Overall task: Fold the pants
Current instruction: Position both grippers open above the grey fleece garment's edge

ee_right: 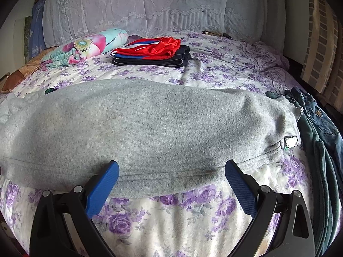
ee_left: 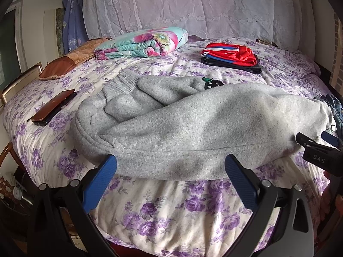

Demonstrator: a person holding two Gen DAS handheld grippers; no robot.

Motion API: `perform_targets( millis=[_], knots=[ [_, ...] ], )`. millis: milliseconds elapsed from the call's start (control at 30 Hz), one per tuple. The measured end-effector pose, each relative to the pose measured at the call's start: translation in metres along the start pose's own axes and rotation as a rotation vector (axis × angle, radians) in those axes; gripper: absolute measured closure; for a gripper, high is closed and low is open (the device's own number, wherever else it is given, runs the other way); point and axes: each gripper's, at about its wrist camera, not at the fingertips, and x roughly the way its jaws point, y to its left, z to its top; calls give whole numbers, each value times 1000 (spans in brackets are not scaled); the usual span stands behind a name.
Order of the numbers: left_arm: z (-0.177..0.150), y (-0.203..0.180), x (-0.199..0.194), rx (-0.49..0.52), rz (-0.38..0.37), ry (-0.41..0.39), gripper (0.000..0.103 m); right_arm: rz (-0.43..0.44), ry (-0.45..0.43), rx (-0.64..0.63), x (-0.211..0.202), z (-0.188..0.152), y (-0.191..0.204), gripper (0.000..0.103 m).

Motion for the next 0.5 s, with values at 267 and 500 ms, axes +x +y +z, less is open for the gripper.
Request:
perform_targets(
  millis=[267, 500],
  knots=[
    [0, 2, 0, -4, 1, 1, 5, 0, -1, -1, 0, 0, -1, 4],
    [0, 3, 2, -3, 0, 4, 5, 0, -1, -1, 1, 0, -1, 4]
  ],
)
